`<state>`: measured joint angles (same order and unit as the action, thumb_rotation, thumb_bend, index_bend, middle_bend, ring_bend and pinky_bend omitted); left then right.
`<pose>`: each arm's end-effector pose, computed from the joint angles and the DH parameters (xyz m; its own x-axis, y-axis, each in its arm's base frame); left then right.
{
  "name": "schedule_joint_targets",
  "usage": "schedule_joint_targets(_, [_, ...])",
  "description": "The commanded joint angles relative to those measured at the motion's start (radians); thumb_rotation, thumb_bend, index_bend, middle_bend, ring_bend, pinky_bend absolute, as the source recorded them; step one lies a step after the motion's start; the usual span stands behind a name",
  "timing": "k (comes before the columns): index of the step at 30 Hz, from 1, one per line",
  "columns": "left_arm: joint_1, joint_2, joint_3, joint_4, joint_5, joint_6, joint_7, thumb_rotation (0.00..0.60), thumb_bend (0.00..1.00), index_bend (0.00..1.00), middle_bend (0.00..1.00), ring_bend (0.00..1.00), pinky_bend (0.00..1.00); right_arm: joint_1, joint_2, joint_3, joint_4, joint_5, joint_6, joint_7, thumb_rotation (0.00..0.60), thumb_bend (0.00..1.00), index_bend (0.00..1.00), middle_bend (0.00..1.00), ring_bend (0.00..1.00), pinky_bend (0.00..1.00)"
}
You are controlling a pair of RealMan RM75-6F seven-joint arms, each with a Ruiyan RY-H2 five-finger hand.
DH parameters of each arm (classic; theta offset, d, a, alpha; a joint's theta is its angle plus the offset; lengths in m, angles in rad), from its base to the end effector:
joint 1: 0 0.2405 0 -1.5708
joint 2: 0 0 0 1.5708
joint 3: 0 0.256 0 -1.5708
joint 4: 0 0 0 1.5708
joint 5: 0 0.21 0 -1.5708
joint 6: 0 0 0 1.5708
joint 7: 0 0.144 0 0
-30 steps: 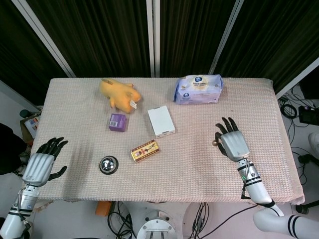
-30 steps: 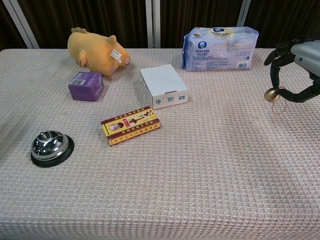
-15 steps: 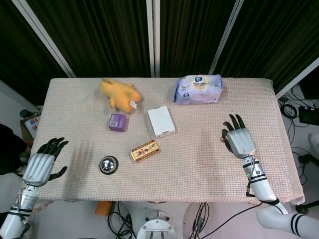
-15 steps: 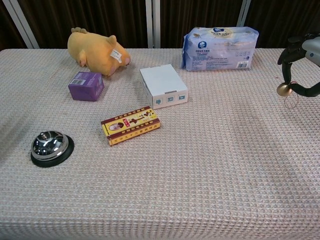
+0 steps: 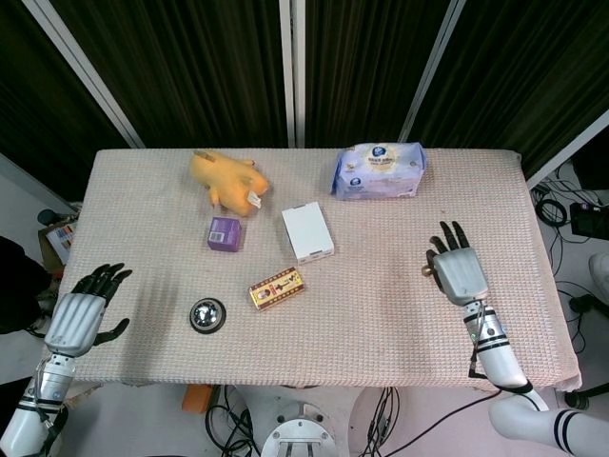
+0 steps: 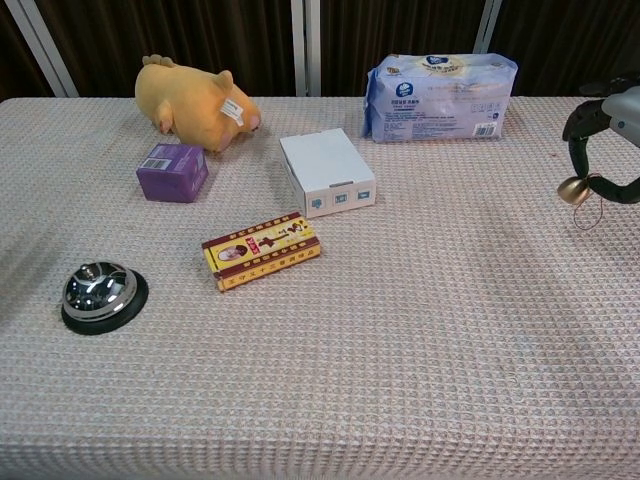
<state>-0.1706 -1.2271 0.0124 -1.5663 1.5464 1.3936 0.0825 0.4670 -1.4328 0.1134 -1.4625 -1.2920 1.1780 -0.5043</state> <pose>-0.2969 0.1920 0.1050 0.4337 0.1179 0.8933 0.8974 -0.1457 -0.4164 -0.2434 -0.2979 0.0435 0.6689 -0.0724 0.7398 -0.7329 -0.2308 0.6400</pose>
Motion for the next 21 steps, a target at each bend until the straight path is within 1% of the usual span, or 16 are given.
schedule_joint_targets(1, [0.0, 0.0, 0.0, 0.0, 0.0, -0.001, -0.001, 0.6, 0.25, 0.14, 0.11, 0.08, 0.22, 0.005, -0.005, -0.024, 0.015, -0.025, -0.022, -0.033, 0.6, 0.44, 0.83, 0.25, 0.0, 0.0])
schedule_joint_targets(3, [-0.001, 0.001, -0.001, 0.0, -0.001, -0.002, -0.002, 0.6, 0.25, 0.14, 0.11, 0.08, 0.22, 0.002, 0.001, -0.026, -0.016, 0.01, -0.058, 0.004, 0.6, 0.44, 0.83, 0.25, 0.0, 0.0])
schedule_joint_targets(9, [-0.003, 0.002, 0.0, -0.001, -0.001, -0.006, -0.005, 0.6, 0.25, 0.14, 0.11, 0.08, 0.22, 0.017, 0.012, -0.043, -0.017, 0.026, -0.105, -0.026, 0.6, 0.44, 0.83, 0.25, 0.0, 0.0])
schedule_joint_targets(21, [-0.001, 0.003, 0.0, 0.004, -0.002, -0.004, -0.013, 0.6, 0.25, 0.14, 0.11, 0.08, 0.22, 0.023, -0.018, -0.059, 0.016, 0.047, -0.129, -0.044, 0.6, 0.44, 0.82, 0.25, 0.0, 0.0])
